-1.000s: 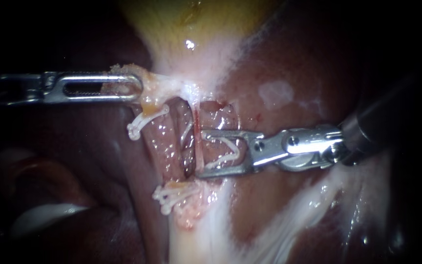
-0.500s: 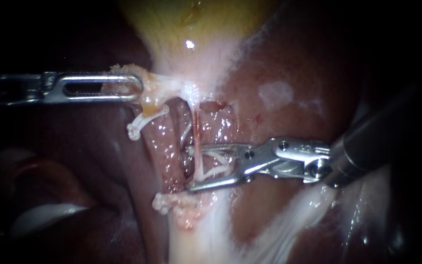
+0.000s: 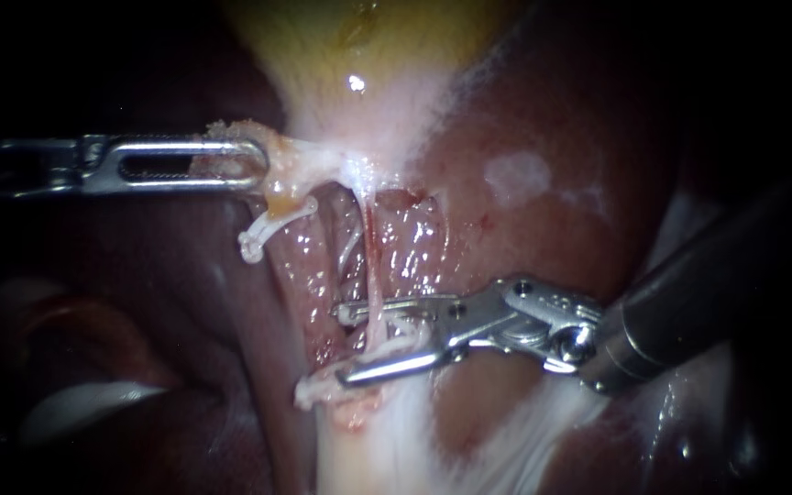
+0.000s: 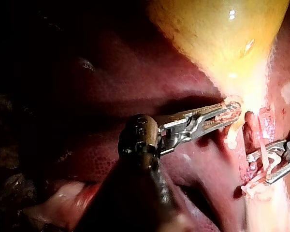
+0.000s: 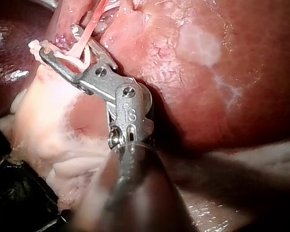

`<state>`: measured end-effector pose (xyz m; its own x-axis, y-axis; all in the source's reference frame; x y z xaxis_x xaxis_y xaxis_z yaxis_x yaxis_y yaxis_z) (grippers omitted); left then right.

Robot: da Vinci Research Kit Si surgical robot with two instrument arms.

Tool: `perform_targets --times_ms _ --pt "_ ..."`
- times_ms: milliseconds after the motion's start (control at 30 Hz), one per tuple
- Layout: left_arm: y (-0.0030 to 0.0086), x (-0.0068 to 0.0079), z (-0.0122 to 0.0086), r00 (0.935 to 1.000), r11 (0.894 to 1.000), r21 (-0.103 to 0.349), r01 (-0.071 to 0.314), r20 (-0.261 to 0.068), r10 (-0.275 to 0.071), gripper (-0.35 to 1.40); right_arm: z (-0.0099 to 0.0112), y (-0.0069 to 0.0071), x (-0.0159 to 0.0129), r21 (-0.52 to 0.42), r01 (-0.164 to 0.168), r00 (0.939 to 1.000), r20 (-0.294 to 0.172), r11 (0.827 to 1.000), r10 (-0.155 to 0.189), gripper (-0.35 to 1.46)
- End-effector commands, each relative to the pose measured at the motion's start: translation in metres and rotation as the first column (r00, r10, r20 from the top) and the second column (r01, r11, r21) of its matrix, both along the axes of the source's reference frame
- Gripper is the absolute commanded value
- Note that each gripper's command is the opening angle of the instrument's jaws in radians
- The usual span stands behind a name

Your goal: Clipping first clip right tube

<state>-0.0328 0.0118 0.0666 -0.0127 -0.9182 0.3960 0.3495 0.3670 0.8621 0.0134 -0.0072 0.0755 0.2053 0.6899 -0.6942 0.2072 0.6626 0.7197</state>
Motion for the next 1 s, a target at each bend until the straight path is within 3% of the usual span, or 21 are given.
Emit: perform_targets --times_ms 33,100,233,300,467,1000 --pt "0.0000 0.0000 0.0001 1.0000 1.000 0.000 -0.001 0.000 0.001 -0.35 -0.0001 0.0001 -0.0001 0.010 -0.012 0.9999 0.012 1.000 0.012 0.28" --pt "0.0000 0.0000 0.0001 1.0000 1.000 0.000 -0.001 0.000 0.001 -0.35 -0.0001 0.0002 -0.0002 0.031 -0.020 0.9995 0.024 0.999 0.019 0.16" --pt "0.0000 0.0000 0.0001 1.0000 1.000 0.000 -0.001 0.000 0.001 -0.35 -0.0001 0.0003 -0.0007 0.118 -0.041 0.9976 0.061 0.992 0.034 -0.34" --pt "0.0000 0.0000 0.0002 1.0000 1.000 0.000 -0.001 0.000 0.001 -0.35 -0.0001 0.0003 -0.0010 0.164 -0.046 0.9968 0.072 0.985 0.034 -0.35" --pt "0.0000 0.0001 0.0002 1.0000 1.000 -0.001 -0.001 0.001 0.001 -0.35 -0.0002 0.0000 -0.0014 0.145 -0.035 0.9911 0.132 0.989 0.016 -0.35" --pt "0.0000 0.0002 0.0004 1.0000 1.000 -0.001 -0.001 0.001 0.001 -0.35 -0.0003 -0.0001 -0.0016 0.145 -0.034 0.9912 0.132 0.989 0.015 -0.35"
